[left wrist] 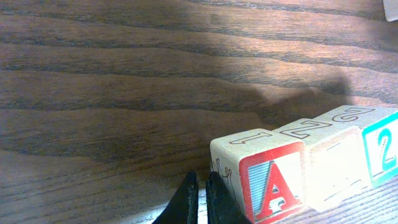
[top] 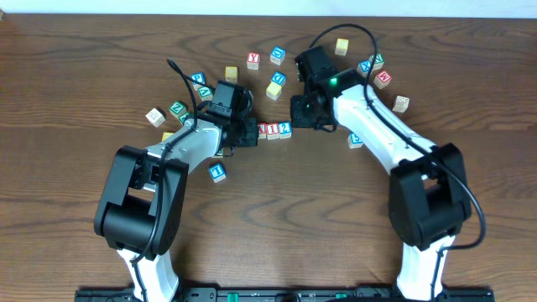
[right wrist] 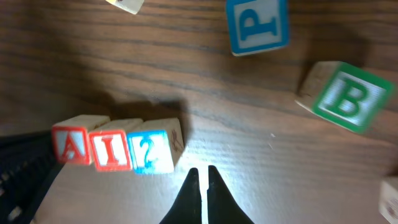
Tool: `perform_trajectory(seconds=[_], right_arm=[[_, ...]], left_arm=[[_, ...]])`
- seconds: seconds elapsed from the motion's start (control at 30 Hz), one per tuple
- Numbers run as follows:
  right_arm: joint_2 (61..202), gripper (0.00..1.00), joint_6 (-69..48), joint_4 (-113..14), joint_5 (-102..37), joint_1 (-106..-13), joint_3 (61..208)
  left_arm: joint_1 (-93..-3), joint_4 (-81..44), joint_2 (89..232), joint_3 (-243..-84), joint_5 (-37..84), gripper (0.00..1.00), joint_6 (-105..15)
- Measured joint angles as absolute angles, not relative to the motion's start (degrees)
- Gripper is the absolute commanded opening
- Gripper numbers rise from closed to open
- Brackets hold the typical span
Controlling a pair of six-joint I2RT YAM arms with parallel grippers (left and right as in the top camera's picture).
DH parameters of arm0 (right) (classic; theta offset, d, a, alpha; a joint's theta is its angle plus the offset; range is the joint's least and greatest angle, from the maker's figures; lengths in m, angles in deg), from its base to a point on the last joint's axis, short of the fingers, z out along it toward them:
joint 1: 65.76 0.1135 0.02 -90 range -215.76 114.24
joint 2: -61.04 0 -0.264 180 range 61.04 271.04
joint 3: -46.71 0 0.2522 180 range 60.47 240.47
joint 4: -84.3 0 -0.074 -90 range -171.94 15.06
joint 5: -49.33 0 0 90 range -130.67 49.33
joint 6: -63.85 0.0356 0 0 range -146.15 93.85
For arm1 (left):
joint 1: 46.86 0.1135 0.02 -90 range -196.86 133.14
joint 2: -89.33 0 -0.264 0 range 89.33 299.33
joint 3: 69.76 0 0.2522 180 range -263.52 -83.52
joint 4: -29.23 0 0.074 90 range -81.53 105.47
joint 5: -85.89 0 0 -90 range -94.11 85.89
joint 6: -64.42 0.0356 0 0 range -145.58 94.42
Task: Spell out AI2
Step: 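Lift the right gripper away from the row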
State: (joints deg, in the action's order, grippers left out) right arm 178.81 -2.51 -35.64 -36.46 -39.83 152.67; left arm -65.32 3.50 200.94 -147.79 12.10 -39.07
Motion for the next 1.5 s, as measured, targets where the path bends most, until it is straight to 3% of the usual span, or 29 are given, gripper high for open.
perform_trajectory(seconds=[1.5], right_arm=[[183.5, 0.02, -2.4, -37.2, -36.6, -36.5, 152.6]], left_arm=[[-65.3, 3.5, 200.9, -147.8, 11.9, 0.07, -36.7]])
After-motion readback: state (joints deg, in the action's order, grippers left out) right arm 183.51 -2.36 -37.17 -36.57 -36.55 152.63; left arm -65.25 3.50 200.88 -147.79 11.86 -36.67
